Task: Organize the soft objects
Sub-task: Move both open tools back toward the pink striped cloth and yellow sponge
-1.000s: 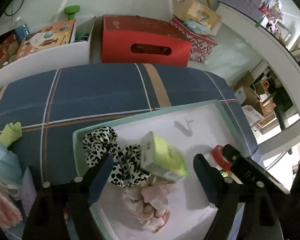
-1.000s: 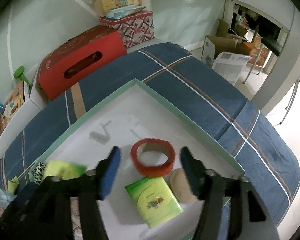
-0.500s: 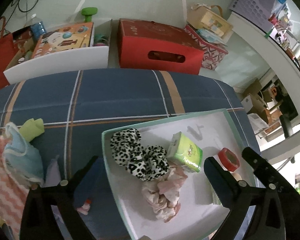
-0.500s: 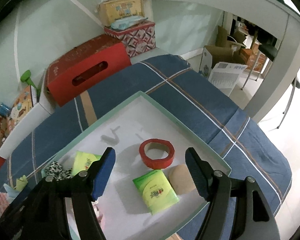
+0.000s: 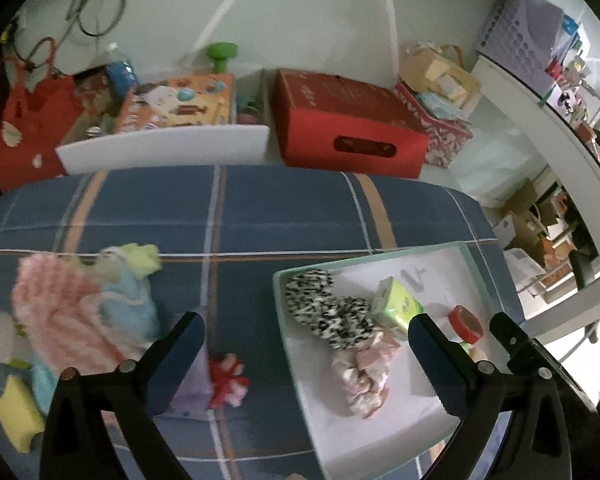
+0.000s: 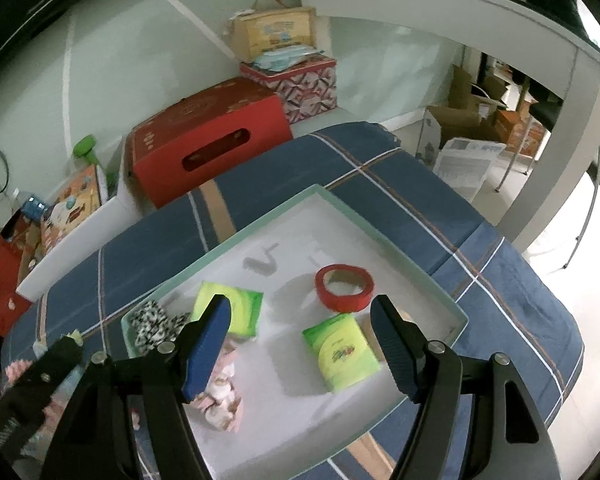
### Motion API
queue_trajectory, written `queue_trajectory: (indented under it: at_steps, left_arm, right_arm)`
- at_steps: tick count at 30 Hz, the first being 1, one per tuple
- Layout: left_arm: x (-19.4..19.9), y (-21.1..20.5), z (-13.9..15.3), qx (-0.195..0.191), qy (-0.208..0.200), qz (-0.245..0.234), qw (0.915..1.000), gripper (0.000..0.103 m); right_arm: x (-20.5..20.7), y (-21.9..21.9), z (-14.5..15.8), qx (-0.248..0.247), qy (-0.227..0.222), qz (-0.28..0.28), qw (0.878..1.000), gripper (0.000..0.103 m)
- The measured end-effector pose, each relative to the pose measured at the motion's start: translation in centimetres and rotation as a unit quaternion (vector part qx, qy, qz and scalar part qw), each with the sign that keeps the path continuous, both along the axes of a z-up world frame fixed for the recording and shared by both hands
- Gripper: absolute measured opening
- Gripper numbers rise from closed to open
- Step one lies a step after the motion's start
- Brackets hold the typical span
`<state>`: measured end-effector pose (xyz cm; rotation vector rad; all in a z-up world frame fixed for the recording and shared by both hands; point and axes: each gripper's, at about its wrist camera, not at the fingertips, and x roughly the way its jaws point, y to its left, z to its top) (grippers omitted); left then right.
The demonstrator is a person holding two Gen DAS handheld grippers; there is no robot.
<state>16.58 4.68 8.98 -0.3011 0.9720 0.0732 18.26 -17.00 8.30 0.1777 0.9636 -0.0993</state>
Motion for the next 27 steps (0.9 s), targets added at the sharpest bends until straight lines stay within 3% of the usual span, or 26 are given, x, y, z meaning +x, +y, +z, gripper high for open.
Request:
queue_trajectory:
  at_steps: [7, 15, 27]
  left_arm:
    - [-3.8, 3.5, 0.9, 0.018, -0.001, 0.045, 0.9988, 0.103]
    - [-8.3, 8.0, 0.0, 0.034, 0.01, 0.109, 0.9934, 0.103]
    - [-13.4, 12.7, -2.8, 0.01, 0.037, 0.166, 0.9854, 0.103]
  right_arm:
    - [-1.9, 2.3, 0.4, -0.007, -0.008, 0.034, 0.999, 0.073]
    - [-3.8, 6.0, -0.5, -0.001, 0.004, 0.093, 0.996, 0.073]
    - [-7.1, 11.0, -2.1, -0.018, 0.018, 0.163, 0.986, 0.073]
